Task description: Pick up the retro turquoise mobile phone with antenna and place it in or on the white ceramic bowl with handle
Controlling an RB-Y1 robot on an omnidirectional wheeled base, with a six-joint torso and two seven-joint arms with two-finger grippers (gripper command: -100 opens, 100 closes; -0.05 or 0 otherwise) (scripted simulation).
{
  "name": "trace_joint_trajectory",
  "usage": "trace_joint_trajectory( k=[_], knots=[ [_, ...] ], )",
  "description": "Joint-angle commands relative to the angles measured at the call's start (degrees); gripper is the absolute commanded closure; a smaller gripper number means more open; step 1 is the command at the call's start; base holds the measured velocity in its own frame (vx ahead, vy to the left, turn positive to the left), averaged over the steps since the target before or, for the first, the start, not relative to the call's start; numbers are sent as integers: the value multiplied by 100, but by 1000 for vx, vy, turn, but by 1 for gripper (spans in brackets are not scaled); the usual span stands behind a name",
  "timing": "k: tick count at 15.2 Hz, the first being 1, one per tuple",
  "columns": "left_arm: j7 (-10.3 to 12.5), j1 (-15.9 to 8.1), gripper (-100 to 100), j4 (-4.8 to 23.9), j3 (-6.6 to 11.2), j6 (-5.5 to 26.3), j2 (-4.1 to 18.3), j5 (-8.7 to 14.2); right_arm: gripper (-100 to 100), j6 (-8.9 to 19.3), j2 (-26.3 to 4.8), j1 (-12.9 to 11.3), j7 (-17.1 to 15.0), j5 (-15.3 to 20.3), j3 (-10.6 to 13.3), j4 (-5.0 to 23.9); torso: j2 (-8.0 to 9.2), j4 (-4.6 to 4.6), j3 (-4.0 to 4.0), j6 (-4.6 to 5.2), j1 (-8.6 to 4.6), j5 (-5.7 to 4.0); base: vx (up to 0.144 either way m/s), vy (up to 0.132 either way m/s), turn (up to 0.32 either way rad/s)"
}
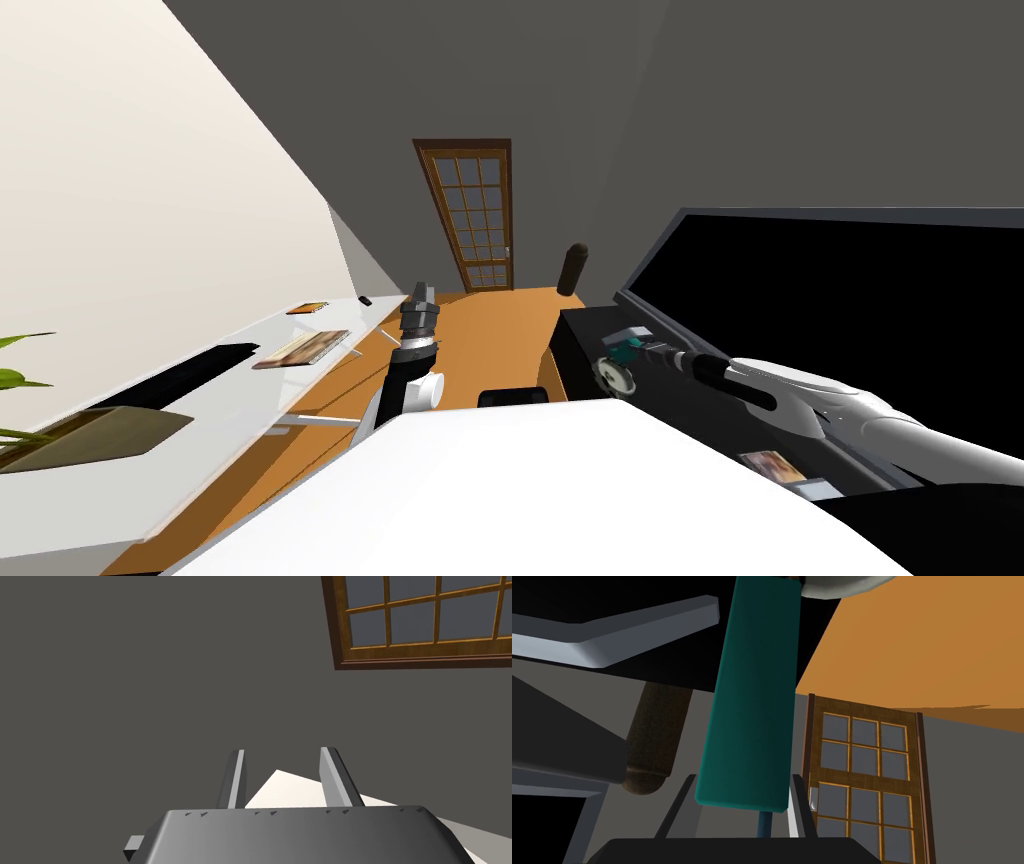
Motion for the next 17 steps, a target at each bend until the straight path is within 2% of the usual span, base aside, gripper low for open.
trace_joint_trajectory(
  k=[1,9,10,11,12,16,17],
  knots=[
    [0,0,0,0,0,0,0,0,100,-16,-227,92,-106,-57,-40,-175,0,0,0,0,0,0,-74,50,-108],
    [0,0,0,0,0,0,0,0,100,-124,-918,301,-407,-221,-132,-612,5,3,4,1,6,5,-70,49,-105],
    [0,0,0,0,0,0,0,0,100,-131,-965,315,-429,-234,-139,-641,5,4,4,1,8,7,-68,47,-89],
    [0,0,0,0,0,0,0,0,100,-117,-875,270,-390,-204,-106,-579,5,4,5,2,10,8,-40,27,-38],
    [0,0,0,0,0,0,0,0,-100,-120,-888,287,-398,-210,-115,-597,-2,4,1,0,5,7,-16,11,-7],
    [0,0,0,0,0,0,1,0,-100,-123,-885,290,-398,-209,-110,-597,-27,-1,-13,-4,-8,5,-4,2,-2],
    [0,0,0,0,0,0,1,0,-100,-154,-1065,305,-488,-264,-148,-677,-29,-2,-14,-5,-9,5,0,-2,-66]
  ],
)
